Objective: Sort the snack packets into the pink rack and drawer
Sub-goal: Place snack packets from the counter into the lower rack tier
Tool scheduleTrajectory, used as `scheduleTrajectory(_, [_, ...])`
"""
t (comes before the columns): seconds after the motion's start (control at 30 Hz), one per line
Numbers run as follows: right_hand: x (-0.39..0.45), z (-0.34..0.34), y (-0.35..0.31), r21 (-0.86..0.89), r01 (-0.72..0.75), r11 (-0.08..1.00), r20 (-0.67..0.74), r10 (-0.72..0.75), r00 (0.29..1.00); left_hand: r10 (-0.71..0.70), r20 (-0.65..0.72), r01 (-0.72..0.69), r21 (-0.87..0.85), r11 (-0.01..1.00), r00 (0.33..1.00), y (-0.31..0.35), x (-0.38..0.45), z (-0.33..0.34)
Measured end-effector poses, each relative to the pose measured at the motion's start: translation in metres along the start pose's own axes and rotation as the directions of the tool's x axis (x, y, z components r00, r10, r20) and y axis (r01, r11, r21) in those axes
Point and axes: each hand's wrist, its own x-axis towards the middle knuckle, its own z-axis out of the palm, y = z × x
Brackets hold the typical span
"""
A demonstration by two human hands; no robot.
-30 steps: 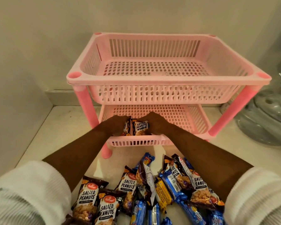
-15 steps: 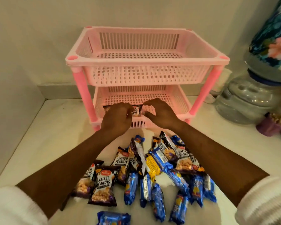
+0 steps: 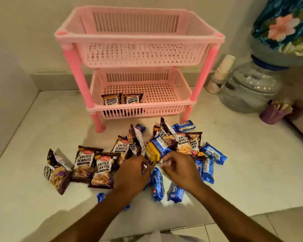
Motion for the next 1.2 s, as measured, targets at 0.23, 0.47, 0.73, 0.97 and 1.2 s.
scheduleTrajectory(0.23, [-0.014,0.007,-0.005,-0.068,0.035,0.997,0.215,-0.02,0.976,-0.176,-0.02,0.177,0.197,0.964,0.984,0.014,-0.014,0.024])
scheduleTrajectory(0.47, [-0.008,0.018,-0.014,-0.15,0.066,0.987,0.296,-0.019,0.955,-0.285,-0.063,0.291,0.154,0.944,0.957,0.029,-0.006,0.034])
scheduleTrajectory(0.73, [0.001,0.001,-0.008,0.089,-0.117,0.989,0.373,0.076,0.925,-0.448,-0.096,0.444,-0.055,0.894,0.889,0.043,-0.009,0.027])
scheduleTrajectory(0.97, [0.002,-0.033,0.002,0.423,-0.338,0.841,0.354,0.19,0.916,-0.529,0.03,0.487,-0.437,0.756,0.848,0.063,-0.021,0.015])
scheduleTrajectory(1.2, [0.017,-0.059,-0.009,0.783,-0.345,0.517,0.248,0.25,0.936,-0.444,0.139,0.389,-0.744,0.543,0.885,0.097,0.016,-0.008])
